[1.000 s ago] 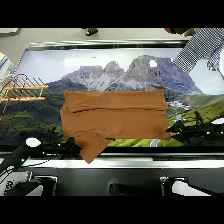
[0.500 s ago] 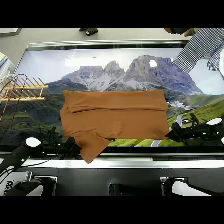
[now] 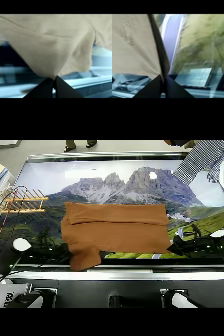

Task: Fold the clothes and pants, and hang the long-sleeved shirts on hangers.

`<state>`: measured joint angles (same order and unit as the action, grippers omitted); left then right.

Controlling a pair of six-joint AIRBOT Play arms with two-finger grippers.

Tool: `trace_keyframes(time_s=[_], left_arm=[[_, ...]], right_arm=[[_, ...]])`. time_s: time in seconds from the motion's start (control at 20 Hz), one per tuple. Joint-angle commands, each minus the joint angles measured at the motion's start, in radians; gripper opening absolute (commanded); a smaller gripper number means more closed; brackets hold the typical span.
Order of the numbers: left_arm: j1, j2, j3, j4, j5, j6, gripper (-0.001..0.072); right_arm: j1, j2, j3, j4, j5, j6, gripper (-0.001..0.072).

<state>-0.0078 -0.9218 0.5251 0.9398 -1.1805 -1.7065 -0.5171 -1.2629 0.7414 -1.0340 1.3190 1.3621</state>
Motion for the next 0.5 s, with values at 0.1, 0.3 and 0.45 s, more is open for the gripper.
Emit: trace_keyframes(time_s=[0.1,0.3,0.45], left_arm=[[0.108,0.171,0.079,0.139,-0.302,-0.034,0.0022],[0.133,0.279,0.095,0.142,-0.362,-0.034,0.0021],[0.132,0.207,0.161,0.142,-0.274,0.003,0.0021]], right_arm=[[0.000,0.206,0.001,-0.131,0.114,0.064,0.0030],[0.038,0.313,0.002,-0.117,0.130,0.072,0.0030],[0.188,0.288,0.027,-0.130,0.029,0.047,0.0030]])
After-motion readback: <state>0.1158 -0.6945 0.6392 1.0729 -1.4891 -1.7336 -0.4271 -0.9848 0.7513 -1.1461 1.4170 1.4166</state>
